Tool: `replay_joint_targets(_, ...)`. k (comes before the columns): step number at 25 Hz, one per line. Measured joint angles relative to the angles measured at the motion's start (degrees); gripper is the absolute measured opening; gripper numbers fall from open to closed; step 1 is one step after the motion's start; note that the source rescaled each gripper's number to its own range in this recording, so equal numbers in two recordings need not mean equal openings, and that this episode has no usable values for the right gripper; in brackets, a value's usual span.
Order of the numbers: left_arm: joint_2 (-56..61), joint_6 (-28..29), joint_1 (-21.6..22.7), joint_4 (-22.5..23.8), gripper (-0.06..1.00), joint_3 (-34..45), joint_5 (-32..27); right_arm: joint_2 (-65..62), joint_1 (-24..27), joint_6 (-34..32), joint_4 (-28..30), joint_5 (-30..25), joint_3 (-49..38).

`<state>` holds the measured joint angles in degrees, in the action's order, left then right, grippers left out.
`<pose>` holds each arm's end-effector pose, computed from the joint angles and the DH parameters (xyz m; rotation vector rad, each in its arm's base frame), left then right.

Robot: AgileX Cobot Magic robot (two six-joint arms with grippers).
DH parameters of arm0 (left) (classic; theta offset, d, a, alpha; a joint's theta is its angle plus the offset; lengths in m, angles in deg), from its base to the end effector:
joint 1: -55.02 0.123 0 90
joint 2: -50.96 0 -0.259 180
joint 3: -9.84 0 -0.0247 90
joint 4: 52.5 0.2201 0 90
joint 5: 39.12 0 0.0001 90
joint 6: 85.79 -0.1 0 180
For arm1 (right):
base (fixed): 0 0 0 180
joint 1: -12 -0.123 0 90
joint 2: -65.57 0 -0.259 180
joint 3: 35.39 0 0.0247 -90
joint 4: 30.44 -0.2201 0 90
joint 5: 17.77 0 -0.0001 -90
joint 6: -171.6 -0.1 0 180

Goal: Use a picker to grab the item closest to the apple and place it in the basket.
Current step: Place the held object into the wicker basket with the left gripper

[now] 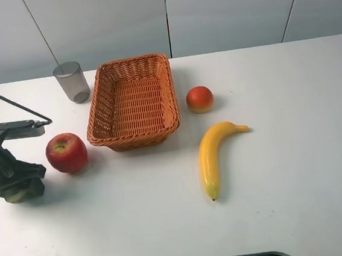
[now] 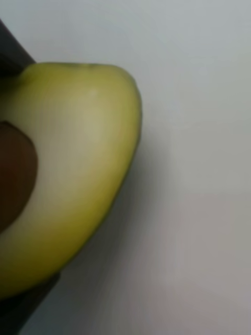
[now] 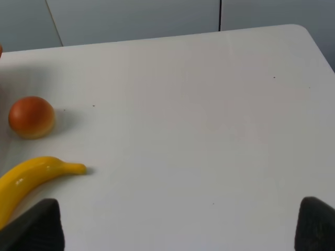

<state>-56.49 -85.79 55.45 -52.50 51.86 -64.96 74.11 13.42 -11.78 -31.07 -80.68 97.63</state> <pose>0.2188 0.0016 0.0934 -0.0115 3.0597 0.0005 -0.0008 0.0010 0.2587 0.0857 2.0653 0.0343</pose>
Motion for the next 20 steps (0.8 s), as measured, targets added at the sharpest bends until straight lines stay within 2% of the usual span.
replay_joint_targets(7,11.6,0.0,0.0,0.0,0.03,-3.0,-10.4,0.0,0.0,0.0,0.0,0.0,0.0)
replay_joint_targets(17,27.5,-0.4,-0.1,-6.5,0.03,-8.2,-23.0,0.0,0.0,0.0,0.0,0.0,0.0)
replay_joint_targets(20,28.5,-0.4,-3.2,-7.1,0.03,-10.4,-25.4,0.0,0.0,0.0,0.0,0.0,0.0)
